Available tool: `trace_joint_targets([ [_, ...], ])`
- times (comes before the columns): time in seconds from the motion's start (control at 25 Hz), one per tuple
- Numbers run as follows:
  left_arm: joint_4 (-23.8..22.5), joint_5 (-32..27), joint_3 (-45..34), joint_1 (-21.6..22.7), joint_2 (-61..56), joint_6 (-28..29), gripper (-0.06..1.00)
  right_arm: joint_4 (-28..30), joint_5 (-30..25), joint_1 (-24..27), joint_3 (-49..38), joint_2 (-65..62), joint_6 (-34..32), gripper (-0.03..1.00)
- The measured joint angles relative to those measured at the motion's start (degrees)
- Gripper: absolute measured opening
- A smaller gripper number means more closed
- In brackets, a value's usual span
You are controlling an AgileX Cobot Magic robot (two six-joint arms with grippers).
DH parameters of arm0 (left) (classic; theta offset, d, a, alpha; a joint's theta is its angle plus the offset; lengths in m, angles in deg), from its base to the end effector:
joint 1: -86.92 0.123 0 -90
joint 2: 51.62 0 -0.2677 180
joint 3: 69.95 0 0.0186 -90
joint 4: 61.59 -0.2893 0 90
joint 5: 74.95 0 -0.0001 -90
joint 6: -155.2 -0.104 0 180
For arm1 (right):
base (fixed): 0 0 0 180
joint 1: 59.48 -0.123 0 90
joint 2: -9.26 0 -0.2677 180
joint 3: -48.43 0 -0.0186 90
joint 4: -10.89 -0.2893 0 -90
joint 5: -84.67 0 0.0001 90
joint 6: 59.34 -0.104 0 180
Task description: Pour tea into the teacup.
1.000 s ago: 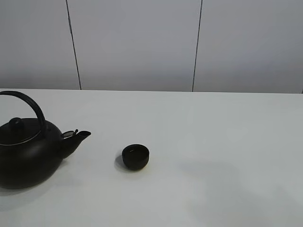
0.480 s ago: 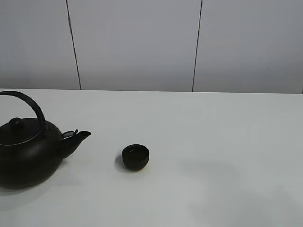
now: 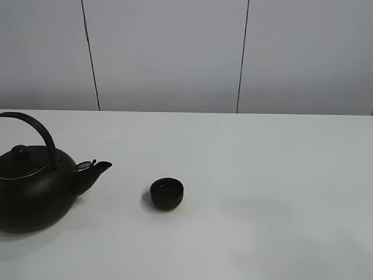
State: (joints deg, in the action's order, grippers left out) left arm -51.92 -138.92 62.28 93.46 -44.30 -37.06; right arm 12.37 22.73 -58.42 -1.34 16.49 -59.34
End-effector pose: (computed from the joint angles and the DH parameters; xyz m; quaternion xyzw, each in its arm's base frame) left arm 0.0526 -0.0098 0.2884 0.0494 0.8574 -0.0004 0.5122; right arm 0.0578 -0.0034 0.2795 0.0085 0.8612 -0.0176 0.5078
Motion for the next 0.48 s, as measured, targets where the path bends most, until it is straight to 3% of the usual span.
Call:
trace_joint_targets([
  [0.28, -0.3, -0.7, -1.0, -0.9, 0.0, 0.1, 0.3, 0.0, 0.0, 0.0, 0.0, 0.0, 0.0, 0.48],
  [0.48, -0.3, -0.7, -1.1, -3.2, 0.0, 3.6, 0.3, 0.0, 0.0, 0.0, 0.0, 0.0, 0.0, 0.48],
])
